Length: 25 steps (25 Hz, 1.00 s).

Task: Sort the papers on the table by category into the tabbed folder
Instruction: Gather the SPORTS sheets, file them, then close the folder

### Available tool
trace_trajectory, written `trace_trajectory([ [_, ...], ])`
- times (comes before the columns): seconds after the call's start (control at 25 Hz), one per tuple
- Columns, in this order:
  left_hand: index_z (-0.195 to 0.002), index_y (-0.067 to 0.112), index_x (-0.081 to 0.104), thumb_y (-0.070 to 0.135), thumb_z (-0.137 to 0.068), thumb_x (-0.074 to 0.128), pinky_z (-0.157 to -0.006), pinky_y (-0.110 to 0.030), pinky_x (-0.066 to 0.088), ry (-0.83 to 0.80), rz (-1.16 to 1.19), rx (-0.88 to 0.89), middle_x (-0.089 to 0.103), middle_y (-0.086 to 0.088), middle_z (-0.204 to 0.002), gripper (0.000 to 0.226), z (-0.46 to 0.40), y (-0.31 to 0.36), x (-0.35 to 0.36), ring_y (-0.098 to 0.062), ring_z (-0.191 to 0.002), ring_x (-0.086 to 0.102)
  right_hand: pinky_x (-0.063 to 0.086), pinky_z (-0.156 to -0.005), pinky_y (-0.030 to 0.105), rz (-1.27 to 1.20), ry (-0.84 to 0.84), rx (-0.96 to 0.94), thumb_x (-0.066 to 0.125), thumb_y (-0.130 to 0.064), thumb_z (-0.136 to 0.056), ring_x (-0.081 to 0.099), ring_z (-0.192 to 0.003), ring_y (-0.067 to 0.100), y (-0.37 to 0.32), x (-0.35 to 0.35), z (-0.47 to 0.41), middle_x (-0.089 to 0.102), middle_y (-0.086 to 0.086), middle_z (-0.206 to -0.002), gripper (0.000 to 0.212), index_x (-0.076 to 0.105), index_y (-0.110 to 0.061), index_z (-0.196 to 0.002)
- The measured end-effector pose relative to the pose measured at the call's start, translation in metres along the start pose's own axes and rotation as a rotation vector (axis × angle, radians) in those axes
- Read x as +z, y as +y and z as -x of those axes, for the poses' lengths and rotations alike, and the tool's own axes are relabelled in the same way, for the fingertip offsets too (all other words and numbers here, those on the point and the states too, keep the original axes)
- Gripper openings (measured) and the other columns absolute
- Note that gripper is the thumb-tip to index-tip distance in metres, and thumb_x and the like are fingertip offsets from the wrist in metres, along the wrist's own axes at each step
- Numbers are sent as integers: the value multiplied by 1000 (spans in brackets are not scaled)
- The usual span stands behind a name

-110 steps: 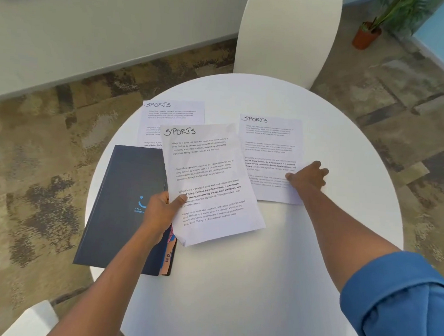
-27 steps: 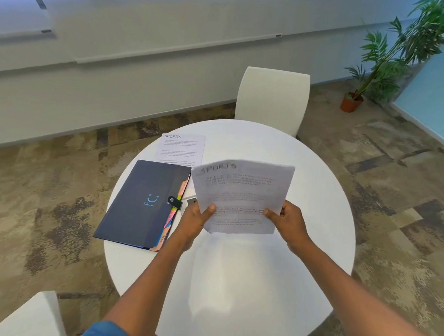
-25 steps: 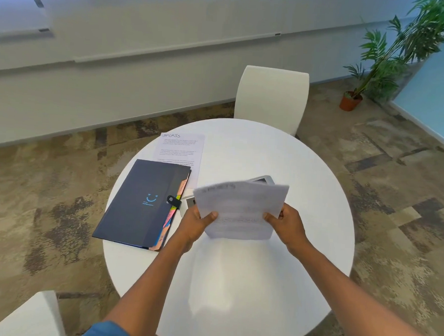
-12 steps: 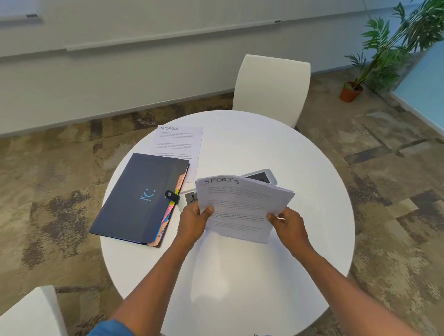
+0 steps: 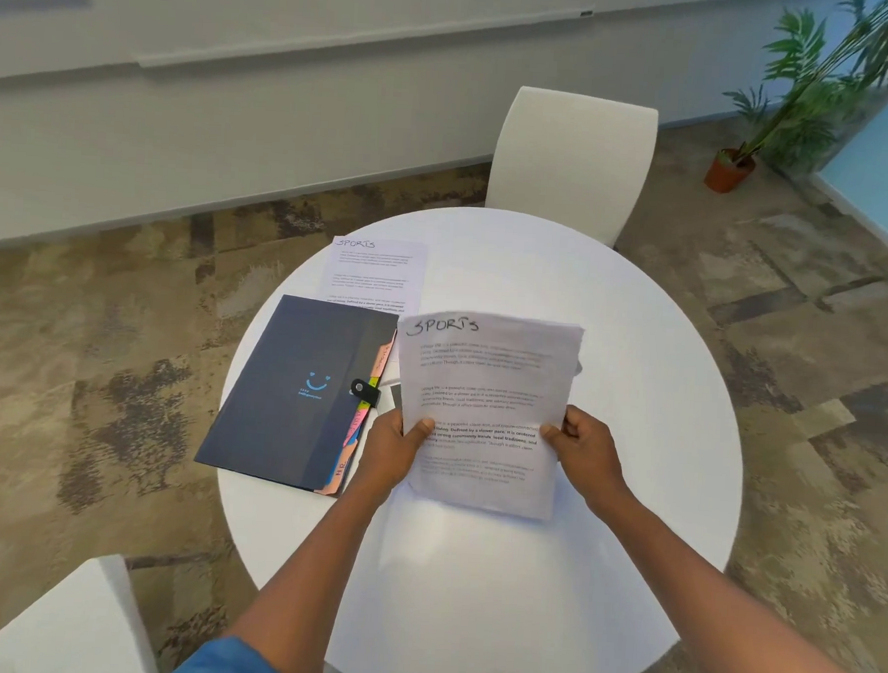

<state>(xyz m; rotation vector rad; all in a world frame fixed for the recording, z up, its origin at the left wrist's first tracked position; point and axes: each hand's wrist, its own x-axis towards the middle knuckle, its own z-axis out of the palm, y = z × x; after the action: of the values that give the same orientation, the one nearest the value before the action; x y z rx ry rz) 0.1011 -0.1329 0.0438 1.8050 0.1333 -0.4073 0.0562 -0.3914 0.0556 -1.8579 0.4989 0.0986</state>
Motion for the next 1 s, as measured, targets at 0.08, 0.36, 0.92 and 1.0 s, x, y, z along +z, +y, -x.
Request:
trace_trajectory([
  [0.08, -118, 20, 66, 22, -97, 61, -79, -22, 56, -5, 28, -23, 73, 4, -111, 22, -4, -2, -15, -13, -100, 71, 57, -82, 36, -50, -14, 34, 64, -12, -93, 72, -88, 18, -11, 15, -8, 76, -5, -95, 12, 70, -21, -99],
  [0.36, -116, 17, 67, 16, -96, 63, -72, -18, 57, 97, 152, -137, 73, 6, -105, 20, -33, -11, -77, -7, -92, 72, 57, -77, 36, -87, -103, 110, 62, -13, -94, 72, -86, 19, -47, 81, -56, 77, 2, -94, 9, 70, -15, -97],
  [0.92, -115, 16, 67, 19, -94, 65, -71, -30, 58, 93, 203, -287, 75, 2, -103, 21, -117, -48, -196, -17, -91, 73, 45, -62, 34, 106, -38, 355, 66, -10, -81, 54, -67, 24, -98, 197, -216, 54, 11, -75, 18, 52, -15, -72],
  [1.0, -116, 15, 67, 19, -94, 65, -72, -31, 59, 73, 218, -299, 75, 1, -105, 22, -122, -53, -208, -18, -92, 74, 38, -59, 32, 249, -15, 339, 65, -10, -78, 45, -62, 24, -102, 217, -228, 44, 10, -66, 33, 38, -17, -60],
])
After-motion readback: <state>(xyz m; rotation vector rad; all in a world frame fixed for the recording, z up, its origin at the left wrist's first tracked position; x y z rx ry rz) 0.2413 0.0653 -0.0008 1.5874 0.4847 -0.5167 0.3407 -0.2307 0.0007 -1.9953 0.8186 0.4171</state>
